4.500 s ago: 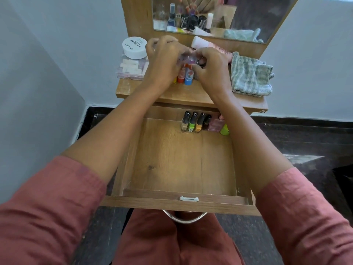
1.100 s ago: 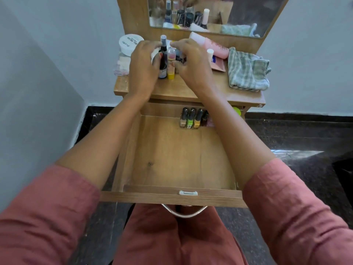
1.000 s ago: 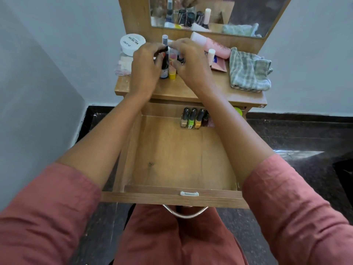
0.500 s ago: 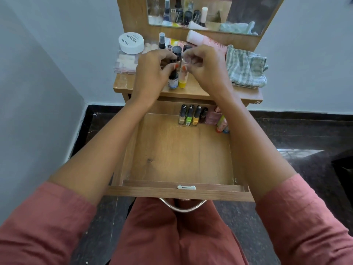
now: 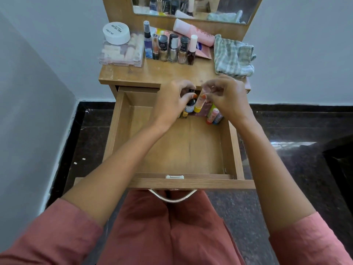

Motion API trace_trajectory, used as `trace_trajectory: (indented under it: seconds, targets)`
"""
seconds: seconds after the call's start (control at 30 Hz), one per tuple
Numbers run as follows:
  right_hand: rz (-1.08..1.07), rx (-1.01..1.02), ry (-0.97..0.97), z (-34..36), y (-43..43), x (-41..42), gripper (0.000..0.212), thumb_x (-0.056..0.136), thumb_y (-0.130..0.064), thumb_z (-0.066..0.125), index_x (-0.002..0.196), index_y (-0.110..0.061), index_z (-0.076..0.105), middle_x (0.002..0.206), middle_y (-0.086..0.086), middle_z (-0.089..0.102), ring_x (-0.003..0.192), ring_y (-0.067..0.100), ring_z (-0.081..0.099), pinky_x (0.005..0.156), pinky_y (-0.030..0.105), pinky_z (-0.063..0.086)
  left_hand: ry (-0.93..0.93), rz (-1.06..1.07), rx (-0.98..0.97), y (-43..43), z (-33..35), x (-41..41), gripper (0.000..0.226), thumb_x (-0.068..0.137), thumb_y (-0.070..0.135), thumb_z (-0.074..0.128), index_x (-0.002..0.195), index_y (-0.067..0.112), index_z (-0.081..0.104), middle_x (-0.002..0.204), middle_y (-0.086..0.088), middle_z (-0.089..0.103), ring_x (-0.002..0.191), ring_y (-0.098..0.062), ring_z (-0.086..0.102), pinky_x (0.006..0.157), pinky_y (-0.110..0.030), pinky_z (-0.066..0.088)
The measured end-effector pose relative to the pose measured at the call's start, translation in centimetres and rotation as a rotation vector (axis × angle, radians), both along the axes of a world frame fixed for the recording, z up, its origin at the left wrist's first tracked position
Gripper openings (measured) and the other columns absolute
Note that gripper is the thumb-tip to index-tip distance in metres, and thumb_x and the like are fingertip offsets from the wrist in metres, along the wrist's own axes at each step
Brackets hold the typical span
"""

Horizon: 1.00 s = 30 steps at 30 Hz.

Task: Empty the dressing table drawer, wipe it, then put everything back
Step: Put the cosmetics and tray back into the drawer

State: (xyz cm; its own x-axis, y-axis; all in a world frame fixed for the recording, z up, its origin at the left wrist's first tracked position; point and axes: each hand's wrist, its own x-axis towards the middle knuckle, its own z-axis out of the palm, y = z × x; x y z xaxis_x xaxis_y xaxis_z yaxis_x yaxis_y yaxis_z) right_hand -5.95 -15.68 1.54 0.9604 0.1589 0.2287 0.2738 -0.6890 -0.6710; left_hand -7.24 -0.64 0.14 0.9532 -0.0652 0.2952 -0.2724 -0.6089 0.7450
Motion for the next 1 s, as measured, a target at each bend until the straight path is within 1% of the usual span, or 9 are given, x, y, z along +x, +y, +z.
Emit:
trace_trajectory:
  seconds: [0.07,0.13,0.2,0.27,0.37,0.43,0.63,0.8,1.0]
  targets:
    - [-0.011,0.015,0.048,-0.7,-0.4,-0.4,0.013,0.08,0.005,0.061,0.089,-0.002,0.066,0.091,0.004,0.056,0.062,0.018,0.063,0.053,0.036,0.053,0.016,0.009,0.012,-0.7,-1.1,0.0,0.017,0.081,0.01,0.066,0.097,0.005,0.069,0.093,-0.007,0.07,0.082,-0.015,0.062,0.075,-0.019,0.048]
    - [-0.02,0.011,0.068,-1.6,-0.7,-0.5,0.015,0.08,0.007,0.059,0.089,-0.002,0.067,0.092,0.007,0.057,0.065,0.029,0.064,0.052,0.04,0.053,0.044,0.0,0.039,-1.2,-2.2,0.1,0.018,0.082,0.011,0.066,0.099,0.006,0.069,0.096,-0.008,0.07,0.087,-0.016,0.063,0.08,-0.026,0.05]
    - [-0.023,-0.021,0.046,-2.6,-1.0,-0.4,0.013,0.08,0.007,0.058,0.087,0.001,0.067,0.094,0.009,0.06,0.072,0.033,0.062,0.06,0.037,0.05,0.078,-0.012,0.062,-1.7,-3.1,0.4,0.019,0.082,0.01,0.065,0.1,0.006,0.069,0.099,-0.009,0.069,0.091,-0.019,0.063,0.082,-0.032,0.051]
    - [-0.043,-0.124,-0.004,-3.6,-1.2,-0.3,0.012,0.079,0.002,0.059,0.086,0.001,0.069,0.099,0.01,0.066,0.089,0.033,0.057,0.071,0.025,0.038,0.1,-0.022,0.094,-2.2,-3.9,0.6,0.019,0.082,0.01,0.065,0.1,0.006,0.068,0.099,-0.009,0.068,0.092,-0.02,0.062,0.08,-0.028,0.049]
    - [-0.087,-0.231,-0.056,-4.7,-1.7,-0.2,0.011,0.076,-0.007,0.064,0.085,-0.006,0.071,0.101,0.003,0.069,0.096,0.03,0.05,0.078,0.029,0.027,0.133,-0.029,0.128,-2.8,-4.7,1.1,0.02,0.083,0.01,0.063,0.102,0.006,0.067,0.1,-0.01,0.067,0.091,-0.02,0.06,0.076,-0.023,0.041]
    - [-0.103,-0.283,-0.054,-5.2,-1.8,-0.2,0.013,0.078,-0.01,0.063,0.087,-0.011,0.072,0.103,-0.001,0.068,0.098,0.027,0.047,0.074,0.026,0.016,0.157,-0.035,0.137,-3.2,-5.2,1.4,0.021,0.084,0.01,0.063,0.104,0.006,0.067,0.101,-0.01,0.066,0.092,-0.021,0.06,0.076,-0.024,0.041]
    - [-0.092,-0.332,-0.056,-5.9,-1.9,-0.1,0.019,0.084,-0.013,0.059,0.099,-0.011,0.071,0.106,0.004,0.068,0.102,0.031,0.045,0.089,0.044,0.033,0.183,-0.032,0.169,-4.1,-5.7,1.8,0.022,0.085,0.011,0.061,0.106,0.007,0.066,0.106,-0.01,0.065,0.096,-0.023,0.06,0.076,-0.024,0.04]
    - [-0.099,-0.398,-0.085,-6.2,-1.8,-0.1,0.019,0.084,-0.013,0.057,0.096,-0.014,0.072,0.105,0.003,0.065,0.102,0.03,0.046,0.081,0.033,0.019,0.211,-0.034,0.2,-4.4,-5.9,1.9,0.022,0.085,0.01,0.06,0.106,0.007,0.065,0.109,-0.011,0.065,0.1,-0.024,0.059,0.079,-0.028,0.041]
    - [-0.097,-0.454,-0.115,-6.4,-1.8,-0.1,0.02,0.082,-0.011,0.057,0.096,-0.014,0.072,0.102,0.005,0.064,0.1,0.03,0.049,0.079,0.033,0.018,0.205,-0.025,0.193,-4.4,-5.8,1.8,0.023,0.085,0.009,0.06,0.107,0.006,0.065,0.109,-0.011,0.064,0.099,-0.023,0.059,0.079,-0.026,0.042]
